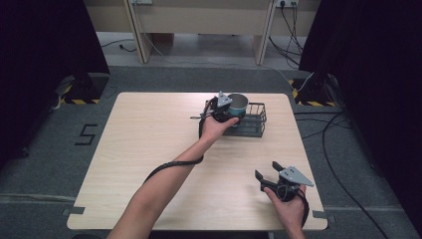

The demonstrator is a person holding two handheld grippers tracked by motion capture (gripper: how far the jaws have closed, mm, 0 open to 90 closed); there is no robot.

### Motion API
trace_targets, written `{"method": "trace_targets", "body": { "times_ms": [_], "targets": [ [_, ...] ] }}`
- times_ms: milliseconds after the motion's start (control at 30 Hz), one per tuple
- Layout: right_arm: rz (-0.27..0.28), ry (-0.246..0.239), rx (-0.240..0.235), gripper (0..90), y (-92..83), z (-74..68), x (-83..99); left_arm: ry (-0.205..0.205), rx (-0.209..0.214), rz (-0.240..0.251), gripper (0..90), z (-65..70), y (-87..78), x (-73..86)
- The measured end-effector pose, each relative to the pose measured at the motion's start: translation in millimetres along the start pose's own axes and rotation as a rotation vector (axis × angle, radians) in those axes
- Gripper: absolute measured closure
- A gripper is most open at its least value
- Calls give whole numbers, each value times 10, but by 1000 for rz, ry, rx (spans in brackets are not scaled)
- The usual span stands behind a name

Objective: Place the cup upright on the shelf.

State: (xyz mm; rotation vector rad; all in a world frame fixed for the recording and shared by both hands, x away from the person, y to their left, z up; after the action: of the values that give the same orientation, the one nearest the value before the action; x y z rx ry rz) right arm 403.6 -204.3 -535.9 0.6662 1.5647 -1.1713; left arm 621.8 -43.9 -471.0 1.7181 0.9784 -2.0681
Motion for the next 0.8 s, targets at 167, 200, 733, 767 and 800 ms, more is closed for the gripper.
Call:
{"method": "trace_targets", "body": {
  "times_ms": [167,200,733,767,800],
  "targets": [
    [0,6,0,229,1,-4,1,7,-2,-3,142,3,-23,13],
    [-4,5,1,229,-2,-4,3,6,-3,-1,142,5,-27,15],
    [-8,9,2,229,-3,-8,5,12,-2,5,143,12,-124,26],
    [-9,9,4,229,-4,-10,5,15,-1,5,143,12,-131,31],
    [-9,10,3,229,-4,-13,5,16,-1,5,143,12,-138,34]
  ]
}}
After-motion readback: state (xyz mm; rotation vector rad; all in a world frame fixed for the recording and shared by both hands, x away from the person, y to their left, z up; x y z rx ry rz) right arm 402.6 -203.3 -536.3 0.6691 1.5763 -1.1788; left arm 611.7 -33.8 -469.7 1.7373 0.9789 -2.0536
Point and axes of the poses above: each handheld gripper's, and its own axes: y roughly forward along the jaws, x roughly out of its underside, z roughly to its right, the point moved 7 cm from there along y, roughly forward along the jaws, and after that the axes turned 6 degrees about x, right-handed, at the moved point
